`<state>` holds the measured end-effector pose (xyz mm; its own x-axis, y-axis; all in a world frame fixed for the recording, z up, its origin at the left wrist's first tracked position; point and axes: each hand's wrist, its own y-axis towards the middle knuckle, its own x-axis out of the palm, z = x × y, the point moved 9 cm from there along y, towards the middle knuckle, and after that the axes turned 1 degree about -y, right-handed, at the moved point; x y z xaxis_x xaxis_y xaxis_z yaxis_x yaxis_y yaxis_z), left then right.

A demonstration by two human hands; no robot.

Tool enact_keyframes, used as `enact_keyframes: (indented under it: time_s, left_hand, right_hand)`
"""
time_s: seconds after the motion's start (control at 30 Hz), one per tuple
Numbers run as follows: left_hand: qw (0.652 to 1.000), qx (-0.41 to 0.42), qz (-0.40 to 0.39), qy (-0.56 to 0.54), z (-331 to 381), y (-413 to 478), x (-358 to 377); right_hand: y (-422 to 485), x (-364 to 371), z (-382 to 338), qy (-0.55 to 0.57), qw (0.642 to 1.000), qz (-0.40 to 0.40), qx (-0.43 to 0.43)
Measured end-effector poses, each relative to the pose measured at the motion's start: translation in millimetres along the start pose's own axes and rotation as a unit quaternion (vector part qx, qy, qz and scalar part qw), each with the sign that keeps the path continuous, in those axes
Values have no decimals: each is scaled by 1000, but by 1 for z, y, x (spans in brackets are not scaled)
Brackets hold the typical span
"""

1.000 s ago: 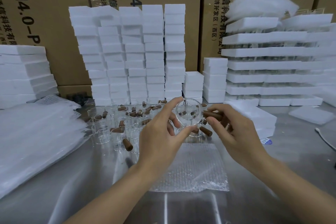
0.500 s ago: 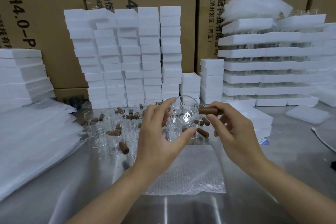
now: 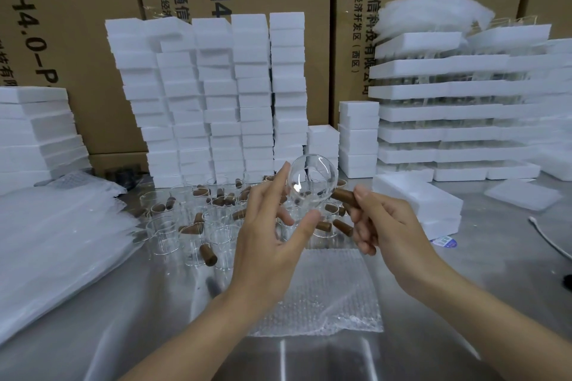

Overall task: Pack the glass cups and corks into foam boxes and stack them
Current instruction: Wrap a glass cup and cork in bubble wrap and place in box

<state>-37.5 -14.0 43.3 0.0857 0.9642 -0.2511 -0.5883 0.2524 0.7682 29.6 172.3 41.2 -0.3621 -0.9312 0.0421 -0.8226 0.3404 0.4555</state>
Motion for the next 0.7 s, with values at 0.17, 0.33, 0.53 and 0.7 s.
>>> enact_keyframes:
  time_s: [0.17, 0.33, 0.53, 0.7]
  left_hand:
    - [1000, -12, 1, -6, -4, 1, 0]
    - [1000, -13, -2, 7, -5, 0, -1]
    - [1000, -11, -4, 10, -6, -1, 1]
    - [1000, 4, -19, 10, 2, 1, 1]
  right_hand:
    - [0, 2, 7, -15, 1000, -14, 10]
    - [1, 2, 8, -26, 1000, -16, 9]
    - [0, 1, 4, -48, 999, -14, -13]
    - [-3, -1, -2, -66, 997, -1, -51]
